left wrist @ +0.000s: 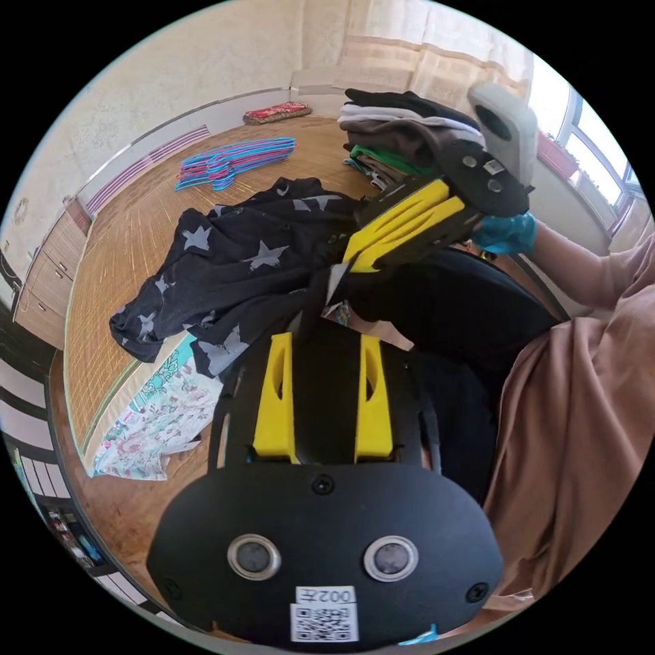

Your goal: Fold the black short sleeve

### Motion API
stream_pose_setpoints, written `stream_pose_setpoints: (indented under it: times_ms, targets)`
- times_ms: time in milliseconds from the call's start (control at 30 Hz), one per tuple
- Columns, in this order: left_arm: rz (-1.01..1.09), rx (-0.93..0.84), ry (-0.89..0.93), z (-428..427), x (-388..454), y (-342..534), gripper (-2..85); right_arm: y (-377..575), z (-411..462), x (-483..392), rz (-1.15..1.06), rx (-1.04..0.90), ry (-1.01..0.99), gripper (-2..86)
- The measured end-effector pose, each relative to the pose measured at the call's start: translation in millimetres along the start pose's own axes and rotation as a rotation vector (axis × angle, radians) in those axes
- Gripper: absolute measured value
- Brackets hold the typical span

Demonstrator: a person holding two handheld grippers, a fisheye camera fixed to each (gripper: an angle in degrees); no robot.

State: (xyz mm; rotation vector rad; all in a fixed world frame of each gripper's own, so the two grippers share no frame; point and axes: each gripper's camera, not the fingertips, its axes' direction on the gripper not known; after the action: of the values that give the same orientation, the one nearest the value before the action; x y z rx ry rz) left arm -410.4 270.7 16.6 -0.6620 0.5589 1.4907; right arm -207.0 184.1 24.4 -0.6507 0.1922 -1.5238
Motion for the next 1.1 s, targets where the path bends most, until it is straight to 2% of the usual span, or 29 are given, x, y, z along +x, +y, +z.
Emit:
stream_pose_setpoints:
  times_ms: [233,500,600,733,933,1100]
  targets:
    - [-0.129,0.072,-0.21,-26,14,24,10.9,50,-73,25,0.153,0.114,-0.033,-0.6]
    - [-0.241,0.032,-0.3,-41,8,76,7.2,97,-105,8,0.214,0.203,-0.001,-0.7]
    - [-0.296,0.036,-0.29,-49,0,100,7.1,109,-118,6,0.228,0.24,-0.013,-0.7]
    - [-0.299,0.079,-0.211,-79,-3,118,2.3,118,-125,-14,0.195,0.233,0.016,-0.7]
    - [-0.151,0.035,-0.196,-149,4,136,-0.9,135,-139,-49,0.118,0.199,-0.091,-0.5]
    - [-0.031,-0.06,-0.097,-180,16,161,-1.0,157,-118,-88,0.042,0.059,-0.226,0.4]
